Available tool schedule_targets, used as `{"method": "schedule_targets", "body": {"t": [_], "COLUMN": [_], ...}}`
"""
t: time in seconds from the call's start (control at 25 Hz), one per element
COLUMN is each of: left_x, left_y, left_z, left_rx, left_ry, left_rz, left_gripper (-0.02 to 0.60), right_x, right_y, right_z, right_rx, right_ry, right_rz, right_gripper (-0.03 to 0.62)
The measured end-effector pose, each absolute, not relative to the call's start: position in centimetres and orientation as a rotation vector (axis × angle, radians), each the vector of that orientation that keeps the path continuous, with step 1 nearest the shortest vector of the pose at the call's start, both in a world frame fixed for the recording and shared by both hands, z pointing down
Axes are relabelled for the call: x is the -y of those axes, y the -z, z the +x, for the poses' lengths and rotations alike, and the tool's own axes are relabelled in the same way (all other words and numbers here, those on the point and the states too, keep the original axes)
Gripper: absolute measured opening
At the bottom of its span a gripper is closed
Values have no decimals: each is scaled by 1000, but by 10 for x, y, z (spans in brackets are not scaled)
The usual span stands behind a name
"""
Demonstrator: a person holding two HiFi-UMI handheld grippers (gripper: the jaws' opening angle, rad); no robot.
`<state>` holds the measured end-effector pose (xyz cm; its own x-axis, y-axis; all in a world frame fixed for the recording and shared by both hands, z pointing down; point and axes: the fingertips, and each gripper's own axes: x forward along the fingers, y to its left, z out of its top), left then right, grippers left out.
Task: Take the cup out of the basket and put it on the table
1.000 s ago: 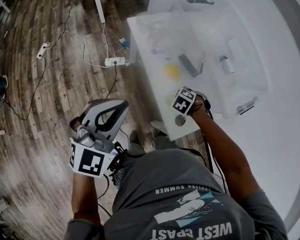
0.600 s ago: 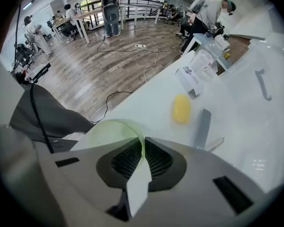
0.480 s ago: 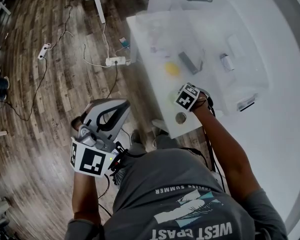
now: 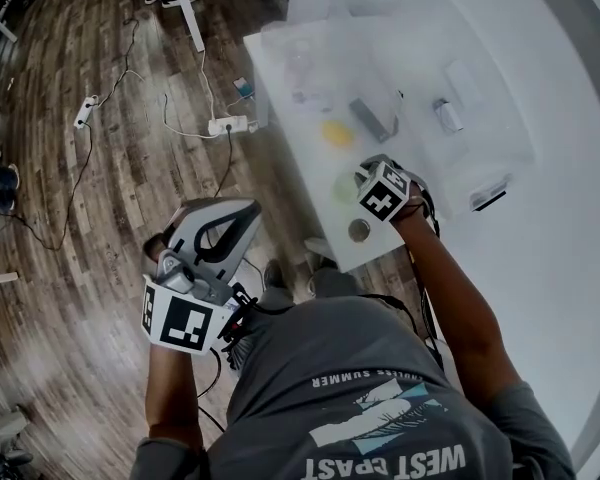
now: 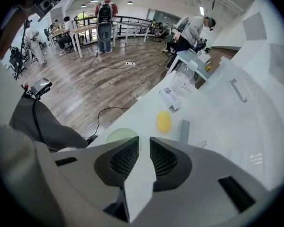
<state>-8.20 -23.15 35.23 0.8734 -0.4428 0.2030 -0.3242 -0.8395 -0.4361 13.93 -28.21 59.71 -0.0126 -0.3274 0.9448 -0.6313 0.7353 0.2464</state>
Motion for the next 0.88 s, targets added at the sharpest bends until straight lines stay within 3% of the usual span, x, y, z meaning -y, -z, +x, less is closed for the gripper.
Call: {"method": "schedule_targets", "body": {"t": [0.2, 0.32, 0.56, 0.88], "left_x": [226, 222, 213, 198], "left_y": [-349, -346, -332, -329], "left_z": [-74, -70, -62, -54], "left_rx": [-533, -515, -444, -328], "left_ry": [409, 390, 324, 316], "left_rz": [-2645, -2646, -2667, -2654], "left_gripper": [26, 26, 26, 26], "right_x": [290, 289, 250, 200], "right_y": [-539, -479, -374, -319], "right_z": [126, 103, 41, 33], "right_rx": [1718, 1888, 2296, 2328], "right_ry": [-130, 30, 246, 307], "right_rz": [940, 1035, 1020, 1136], "right_gripper": [66, 12, 11, 9]}}
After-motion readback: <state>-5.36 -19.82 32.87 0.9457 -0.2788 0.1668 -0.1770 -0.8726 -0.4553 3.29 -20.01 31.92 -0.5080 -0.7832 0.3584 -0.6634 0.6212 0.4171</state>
